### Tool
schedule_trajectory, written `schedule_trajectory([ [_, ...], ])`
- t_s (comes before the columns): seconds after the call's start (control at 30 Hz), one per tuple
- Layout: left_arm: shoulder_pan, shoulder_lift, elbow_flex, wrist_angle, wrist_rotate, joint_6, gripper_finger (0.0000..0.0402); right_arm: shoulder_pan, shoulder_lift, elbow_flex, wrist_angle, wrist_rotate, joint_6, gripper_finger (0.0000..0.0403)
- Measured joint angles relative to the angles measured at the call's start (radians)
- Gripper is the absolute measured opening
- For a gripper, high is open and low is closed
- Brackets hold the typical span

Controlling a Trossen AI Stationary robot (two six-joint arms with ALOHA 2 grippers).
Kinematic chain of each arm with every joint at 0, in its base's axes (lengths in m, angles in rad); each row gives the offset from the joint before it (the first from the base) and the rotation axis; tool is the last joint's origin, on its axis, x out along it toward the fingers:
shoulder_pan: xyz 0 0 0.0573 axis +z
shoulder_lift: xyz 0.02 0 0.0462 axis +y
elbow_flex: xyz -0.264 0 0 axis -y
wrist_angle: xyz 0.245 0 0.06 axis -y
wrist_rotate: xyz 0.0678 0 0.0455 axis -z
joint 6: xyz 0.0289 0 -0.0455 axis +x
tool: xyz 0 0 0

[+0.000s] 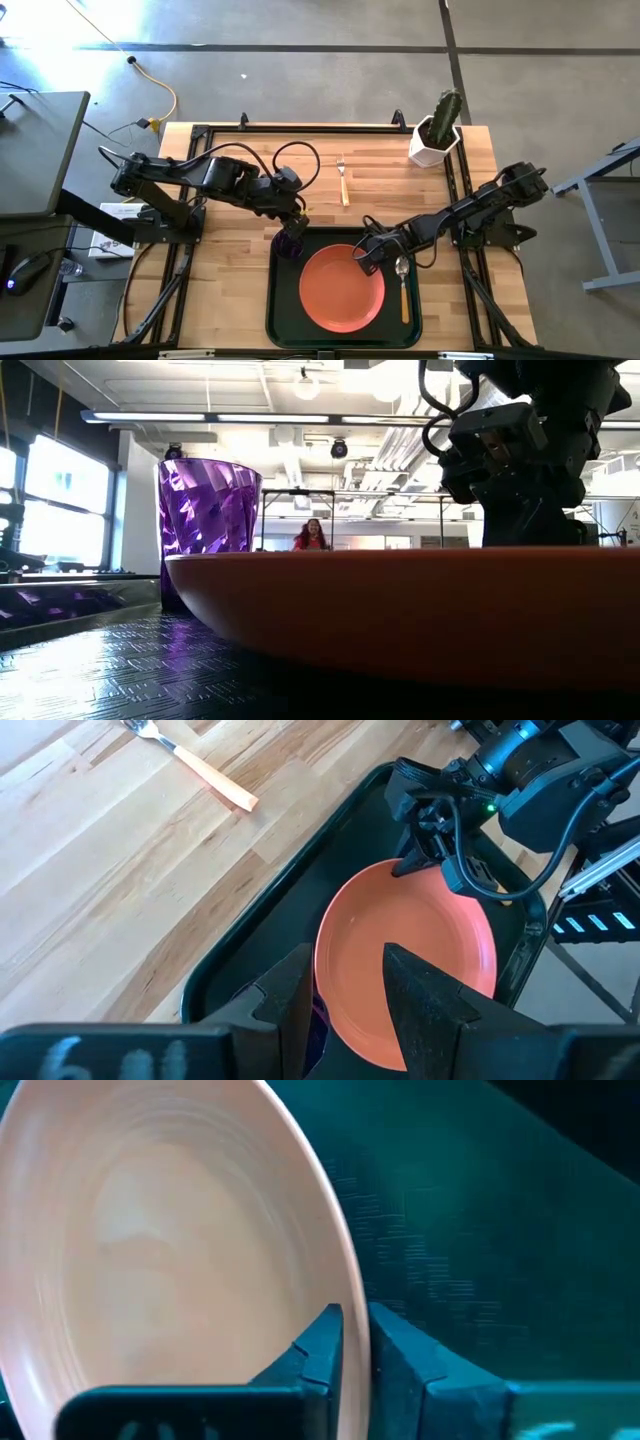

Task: Pick and place plate/cup/fork/spoon on tray
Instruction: Put the orange plate on the dark green tray

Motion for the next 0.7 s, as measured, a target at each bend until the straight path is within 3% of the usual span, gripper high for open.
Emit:
schedule_trajectory([
  [0.2, 0.0, 0.0, 0.0, 0.0, 0.0, 0.0, 0.0115, 0.0, 0.0, 0.0, 0.0, 0.001, 0.009, 0.0065],
  [0.7, 0.028, 0.0, 0.0, -0.002, 0.002, 0.11, 0.0115, -0.027, -0.061, 0.0, -0.077, -0.016, 0.07, 0.0067],
])
